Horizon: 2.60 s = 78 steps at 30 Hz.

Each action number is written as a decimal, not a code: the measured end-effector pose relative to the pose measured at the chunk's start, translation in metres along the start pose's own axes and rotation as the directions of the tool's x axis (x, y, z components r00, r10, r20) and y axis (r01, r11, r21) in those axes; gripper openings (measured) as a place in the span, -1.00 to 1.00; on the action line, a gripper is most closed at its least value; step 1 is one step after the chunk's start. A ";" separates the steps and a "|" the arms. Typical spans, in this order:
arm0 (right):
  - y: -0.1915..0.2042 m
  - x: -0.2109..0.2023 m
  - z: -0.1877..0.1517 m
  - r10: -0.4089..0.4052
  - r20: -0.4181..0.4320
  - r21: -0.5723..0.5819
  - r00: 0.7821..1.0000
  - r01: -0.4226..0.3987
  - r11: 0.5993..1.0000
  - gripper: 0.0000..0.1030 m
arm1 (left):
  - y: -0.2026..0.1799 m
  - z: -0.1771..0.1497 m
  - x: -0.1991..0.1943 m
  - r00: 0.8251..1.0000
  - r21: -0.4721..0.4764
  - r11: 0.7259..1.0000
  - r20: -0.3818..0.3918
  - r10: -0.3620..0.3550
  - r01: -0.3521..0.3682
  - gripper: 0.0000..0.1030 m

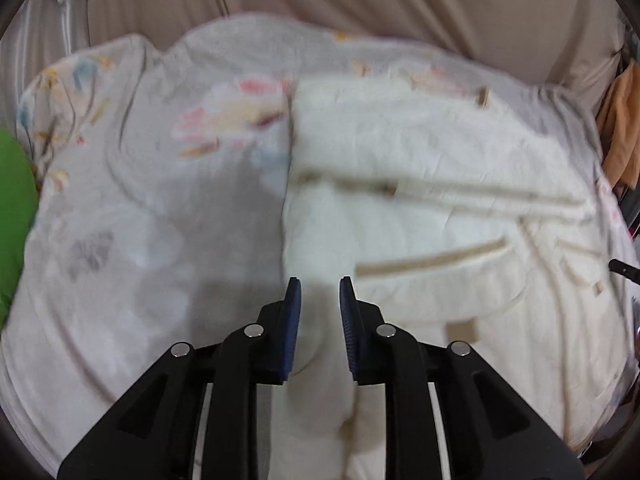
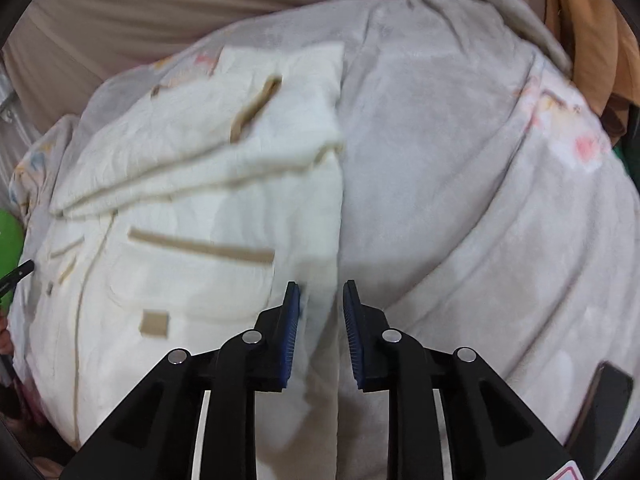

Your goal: Fold large clothes

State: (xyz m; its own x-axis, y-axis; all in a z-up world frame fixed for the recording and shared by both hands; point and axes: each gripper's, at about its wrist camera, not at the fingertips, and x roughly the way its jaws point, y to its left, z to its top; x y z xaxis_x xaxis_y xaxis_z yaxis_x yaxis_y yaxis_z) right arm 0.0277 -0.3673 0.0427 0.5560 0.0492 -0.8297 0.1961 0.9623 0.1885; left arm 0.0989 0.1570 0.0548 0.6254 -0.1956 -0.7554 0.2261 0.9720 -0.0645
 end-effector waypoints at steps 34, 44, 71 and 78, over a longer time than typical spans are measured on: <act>0.275 0.214 0.254 0.289 0.000 -0.246 0.957 -0.280 0.928 -0.90 | -0.032 0.194 0.241 0.992 0.013 0.992 -0.019 0.129 -0.128 -0.17; 0.076 0.150 0.233 0.091 0.094 0.028 0.991 -0.094 0.995 -0.70 | -0.165 0.225 0.189 0.963 0.192 0.946 0.011 -0.269 0.262 0.15; -0.003 0.030 0.109 0.116 0.146 0.105 0.982 -0.132 0.986 -0.26 | -0.141 0.155 0.091 0.969 0.156 0.962 0.065 -0.238 0.225 0.01; -0.007 -0.058 -0.045 0.175 0.114 -0.003 0.978 -0.176 0.984 0.29 | -0.040 0.020 0.013 0.977 -0.005 0.977 -0.038 -0.212 0.212 0.32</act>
State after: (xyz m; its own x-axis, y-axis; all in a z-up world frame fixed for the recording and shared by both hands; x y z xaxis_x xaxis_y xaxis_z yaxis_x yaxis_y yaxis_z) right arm -0.0421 -0.3652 0.0658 0.6705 0.1864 -0.7182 0.0925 0.9394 0.3301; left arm 0.1134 0.1124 0.0605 0.5342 -0.3920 -0.7490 0.3499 0.9091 -0.2262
